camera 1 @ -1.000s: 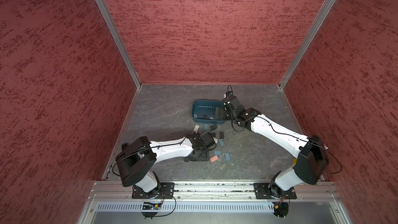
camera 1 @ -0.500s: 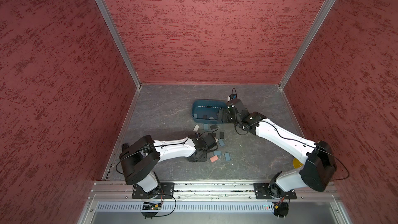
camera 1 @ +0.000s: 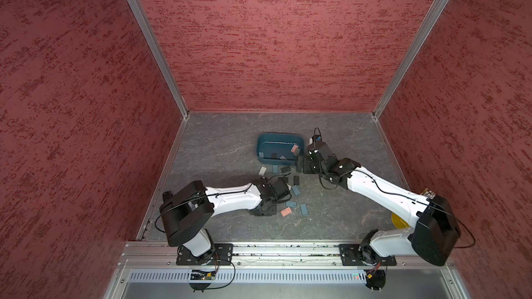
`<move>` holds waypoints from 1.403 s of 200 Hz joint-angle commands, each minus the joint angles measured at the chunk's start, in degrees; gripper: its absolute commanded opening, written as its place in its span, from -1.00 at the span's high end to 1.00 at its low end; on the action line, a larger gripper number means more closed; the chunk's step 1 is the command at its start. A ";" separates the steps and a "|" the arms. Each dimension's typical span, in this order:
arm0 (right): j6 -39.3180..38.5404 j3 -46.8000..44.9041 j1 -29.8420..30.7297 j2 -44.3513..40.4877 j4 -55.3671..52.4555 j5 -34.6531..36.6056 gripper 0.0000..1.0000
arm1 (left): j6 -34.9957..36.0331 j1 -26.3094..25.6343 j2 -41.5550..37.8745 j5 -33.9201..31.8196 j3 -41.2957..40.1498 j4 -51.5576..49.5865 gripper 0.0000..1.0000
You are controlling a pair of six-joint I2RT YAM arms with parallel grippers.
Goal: Put the eraser in the storage box
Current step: Pick up the eraser from the center of the board.
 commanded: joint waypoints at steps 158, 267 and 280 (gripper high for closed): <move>9.72 -17.33 10.73 -9.81 -0.18 -1.57 -0.94 | 6.93 7.09 -10.06 -1.21 6.06 -8.00 0.53; 15.29 -20.04 18.31 -5.63 3.62 -1.64 -0.84 | 20.40 20.55 2.43 1.99 31.91 -12.87 0.52; 15.75 -20.15 18.89 -5.23 3.42 -1.31 -0.82 | 21.16 21.46 5.45 2.54 34.89 -13.13 0.52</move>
